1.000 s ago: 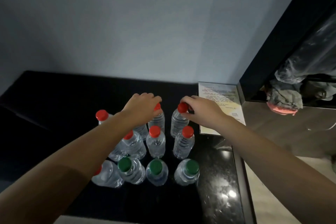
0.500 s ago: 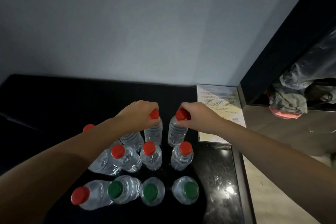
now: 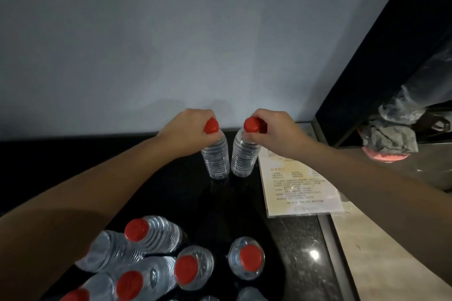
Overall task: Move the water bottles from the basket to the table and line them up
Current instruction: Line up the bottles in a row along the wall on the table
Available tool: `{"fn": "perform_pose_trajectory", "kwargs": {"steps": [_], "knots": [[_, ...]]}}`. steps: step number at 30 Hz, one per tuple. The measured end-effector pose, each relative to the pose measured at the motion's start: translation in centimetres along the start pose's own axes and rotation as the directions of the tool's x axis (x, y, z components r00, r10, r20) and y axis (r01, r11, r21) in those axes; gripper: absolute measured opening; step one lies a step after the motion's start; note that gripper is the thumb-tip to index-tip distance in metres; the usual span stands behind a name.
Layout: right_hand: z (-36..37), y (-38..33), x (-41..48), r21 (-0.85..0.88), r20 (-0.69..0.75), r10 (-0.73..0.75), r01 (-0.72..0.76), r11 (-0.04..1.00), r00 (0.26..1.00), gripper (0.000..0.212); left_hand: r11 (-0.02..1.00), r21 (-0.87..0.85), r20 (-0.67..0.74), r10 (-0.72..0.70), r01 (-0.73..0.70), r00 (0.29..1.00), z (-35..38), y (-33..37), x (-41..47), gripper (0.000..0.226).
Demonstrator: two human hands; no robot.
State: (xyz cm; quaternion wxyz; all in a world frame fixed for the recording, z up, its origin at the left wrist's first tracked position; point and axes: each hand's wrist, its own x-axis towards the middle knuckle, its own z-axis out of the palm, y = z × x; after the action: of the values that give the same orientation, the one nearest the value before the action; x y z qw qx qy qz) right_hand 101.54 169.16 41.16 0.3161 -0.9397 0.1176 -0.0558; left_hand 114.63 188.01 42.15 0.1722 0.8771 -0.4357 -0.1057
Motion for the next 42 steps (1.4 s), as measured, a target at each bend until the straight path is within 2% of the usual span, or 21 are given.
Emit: {"fn": "perform_pose_trajectory", "kwargs": {"steps": [3, 8, 14, 20, 23, 26, 29, 31, 34, 39, 42], "knots": [[-0.1, 1.2, 1.7, 0.009, -0.048, 0.035, -0.035, 0.999, 0.998, 0.028, 1.000, 0.016, 0.000, 0.007, -0.007, 1.000, 0.3, -0.2, 2.2, 0.027], [-0.2, 2.6, 3.9, -0.003, -0.093, 0.045, -0.046, 0.999, 0.995, 0.027, 1.000, 0.014, -0.029, 0.024, -0.023, 0.999, 1.2, -0.2, 4.7, 0.025], [0.3, 3.6, 5.3, 0.017, -0.100, 0.077, -0.075, 0.997, 0.992, 0.029, 1.000, -0.001, -0.058, 0.021, -0.021, 0.998, 2.2, -0.3, 6.6, 0.025], [1.3, 3.9, 5.7, 0.059, -0.122, 0.088, -0.081, 0.995, 0.989, 0.029, 0.987, -0.157, -0.171, -0.002, -0.025, 0.985, 3.9, -1.2, 6.6, 0.025], [1.9, 4.1, 5.6, 0.090, -0.155, 0.082, -0.069, 0.994, 0.984, 0.025, 0.974, -0.221, -0.177, 0.000, -0.040, 0.984, 5.1, -2.3, 6.1, 0.039], [3.0, 5.0, 5.4, 0.117, -0.192, 0.115, -0.094, 0.989, 0.975, 0.033, 0.967, -0.247, -0.097, -0.082, 0.056, 0.992, 6.4, -3.5, 5.8, 0.065], [5.0, 6.9, 4.4, 0.251, -0.122, 0.236, -0.200, 0.947, 0.964, 0.055, 0.936, -0.333, -0.017, -0.127, 0.115, 0.992, 8.3, -4.3, 5.6, 0.071], [7.2, 8.5, 3.5, 0.294, -0.045, 0.293, -0.268, 0.918, 0.955, 0.059, 0.921, -0.358, 0.037, -0.153, 0.156, 0.988, 10.2, -4.7, 5.4, 0.071], [10.4, 10.1, 2.8, 0.304, -0.027, 0.360, -0.336, 0.892, 0.933, 0.060, 0.899, -0.384, 0.065, -0.199, 0.209, 0.978, 13.0, -5.0, 5.4, 0.075], [13.4, 11.0, 2.9, 0.363, -0.120, 0.428, -0.362, 0.859, 0.896, 0.040, 0.846, -0.447, 0.016, -0.318, 0.291, 0.948, 15.5, -5.0, 6.3, 0.066], [13.8, 11.5, 3.7, 0.325, -0.161, 0.413, -0.347, 0.880, 0.896, 0.039, 0.835, -0.463, 0.000, -0.336, 0.298, 0.942, 15.6, -5.1, 6.9, 0.063]]}}
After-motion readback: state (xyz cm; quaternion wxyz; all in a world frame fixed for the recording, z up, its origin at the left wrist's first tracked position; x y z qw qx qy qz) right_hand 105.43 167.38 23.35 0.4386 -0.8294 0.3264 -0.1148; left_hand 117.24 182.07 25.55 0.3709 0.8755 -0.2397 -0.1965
